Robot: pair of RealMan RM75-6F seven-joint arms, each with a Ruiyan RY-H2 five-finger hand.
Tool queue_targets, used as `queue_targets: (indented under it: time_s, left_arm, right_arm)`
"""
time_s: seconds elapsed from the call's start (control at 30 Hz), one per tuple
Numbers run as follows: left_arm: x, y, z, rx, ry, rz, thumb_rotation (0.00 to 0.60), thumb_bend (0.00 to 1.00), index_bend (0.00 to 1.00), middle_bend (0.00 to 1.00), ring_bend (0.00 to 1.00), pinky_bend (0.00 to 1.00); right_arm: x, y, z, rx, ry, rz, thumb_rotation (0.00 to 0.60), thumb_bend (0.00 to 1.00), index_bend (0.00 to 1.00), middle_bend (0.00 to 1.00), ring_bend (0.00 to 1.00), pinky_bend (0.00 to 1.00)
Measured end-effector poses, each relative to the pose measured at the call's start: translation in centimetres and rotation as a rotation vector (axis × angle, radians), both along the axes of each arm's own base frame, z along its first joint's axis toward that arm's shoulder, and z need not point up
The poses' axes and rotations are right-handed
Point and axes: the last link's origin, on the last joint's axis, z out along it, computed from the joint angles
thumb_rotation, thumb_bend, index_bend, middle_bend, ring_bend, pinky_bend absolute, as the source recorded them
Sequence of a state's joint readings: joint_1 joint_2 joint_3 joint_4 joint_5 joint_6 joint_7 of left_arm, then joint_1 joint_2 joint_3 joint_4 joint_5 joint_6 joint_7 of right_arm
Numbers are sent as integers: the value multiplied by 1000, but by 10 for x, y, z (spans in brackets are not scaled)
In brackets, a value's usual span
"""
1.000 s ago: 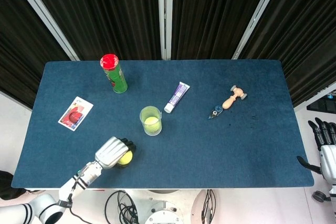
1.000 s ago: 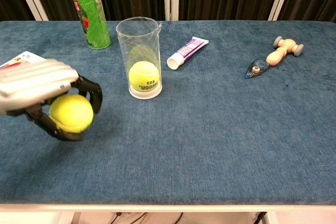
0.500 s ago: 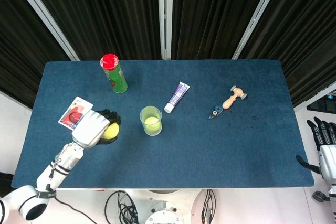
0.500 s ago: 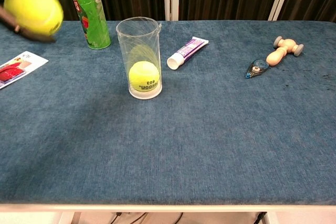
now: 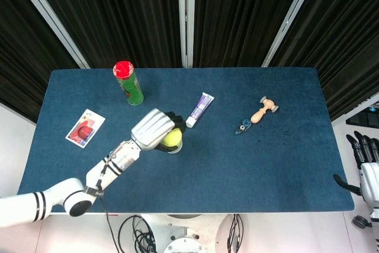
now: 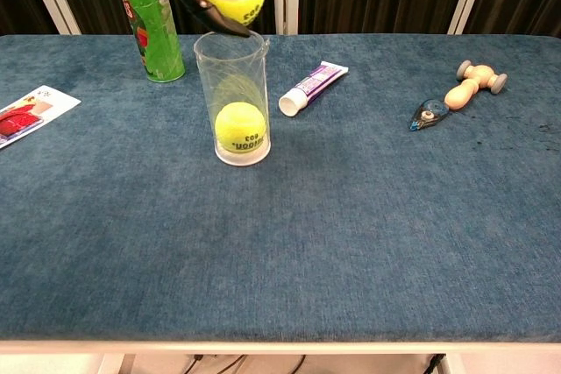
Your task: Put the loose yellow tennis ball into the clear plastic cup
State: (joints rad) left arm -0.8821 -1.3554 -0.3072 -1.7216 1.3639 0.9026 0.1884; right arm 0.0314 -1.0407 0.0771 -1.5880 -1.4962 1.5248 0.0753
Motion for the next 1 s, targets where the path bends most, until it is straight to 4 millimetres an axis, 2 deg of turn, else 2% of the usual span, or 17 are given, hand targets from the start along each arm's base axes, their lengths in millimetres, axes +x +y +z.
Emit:
queue_targets:
  time_s: [0.17, 0.37, 0.43, 0.57, 0.73, 0.87, 1.0]
  left_arm:
    - [1, 15, -13, 0, 1, 29, 600, 204, 505, 527, 574, 773]
    - [-8, 20, -19, -14, -11, 71, 600, 200, 501, 520, 560, 753]
    - [-11, 20, -20, -16, -11, 76, 600, 188, 483, 498, 521, 717]
    - [-13, 20, -20, -31, -13, 82, 600, 150, 359, 367, 328, 523]
    - [-15, 19, -17, -32, -2, 77, 600, 121, 282, 281, 206, 438]
    - [-17, 17, -14, -29, -6, 81, 600, 116, 224, 253, 177, 406]
    - [-21, 15, -9, -8, -11, 79, 600, 115, 254, 255, 177, 400]
  right_arm:
    - [-1, -1, 3, -6, -2, 0, 600, 97, 0, 0, 0, 0]
    - [-1, -2, 3, -5, -34, 24, 600, 133, 0, 0, 0, 0]
    - [-2, -2, 3, -6, -43, 30, 600, 134, 0, 0, 0, 0]
    - [-2, -3, 4, -15, -28, 33, 600, 135, 0, 0, 0, 0]
    - [-1, -2, 4, -20, -25, 33, 600, 135, 0, 0, 0, 0]
    - [0, -2, 4, -20, -20, 33, 600, 136, 0, 0, 0, 0]
    - [3, -1, 5, -22, -11, 43, 600, 135, 0, 0, 0, 0]
